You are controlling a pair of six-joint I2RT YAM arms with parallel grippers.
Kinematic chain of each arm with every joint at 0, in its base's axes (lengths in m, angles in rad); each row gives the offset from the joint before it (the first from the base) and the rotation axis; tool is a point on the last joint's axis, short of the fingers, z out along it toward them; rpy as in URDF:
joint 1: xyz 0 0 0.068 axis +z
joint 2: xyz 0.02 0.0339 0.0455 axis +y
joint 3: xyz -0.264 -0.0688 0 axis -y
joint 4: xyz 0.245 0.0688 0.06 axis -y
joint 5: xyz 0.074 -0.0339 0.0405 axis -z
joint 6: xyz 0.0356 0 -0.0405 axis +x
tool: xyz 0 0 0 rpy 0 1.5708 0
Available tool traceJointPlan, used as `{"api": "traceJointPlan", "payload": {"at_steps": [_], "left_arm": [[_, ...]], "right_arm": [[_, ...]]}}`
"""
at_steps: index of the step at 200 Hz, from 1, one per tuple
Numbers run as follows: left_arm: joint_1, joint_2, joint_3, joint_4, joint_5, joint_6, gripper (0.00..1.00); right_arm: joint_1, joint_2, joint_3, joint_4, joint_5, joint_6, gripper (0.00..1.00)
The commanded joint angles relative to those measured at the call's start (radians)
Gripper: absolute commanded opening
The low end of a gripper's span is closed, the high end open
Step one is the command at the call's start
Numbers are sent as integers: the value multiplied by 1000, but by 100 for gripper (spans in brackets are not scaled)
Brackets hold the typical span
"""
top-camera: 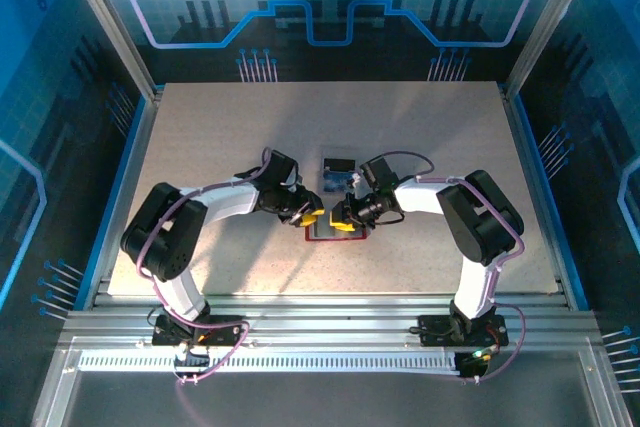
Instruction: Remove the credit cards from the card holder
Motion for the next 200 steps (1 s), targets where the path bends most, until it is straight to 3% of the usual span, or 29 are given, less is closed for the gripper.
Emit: {"api": "traceJointPlan", "payload": {"at_steps": [1,156,200], "left_arm": [[-4,20,19,-26,13,14,37],[-17,54,29,-16,24,18,38],[-23,44,35,10,42,9,28]], "right_arm": [[-12,-8,-21,-4,-9,16,27],[-18,1,-80,112,-57,78,26],[-19,-3,-88,130,-64,89,26]]}}
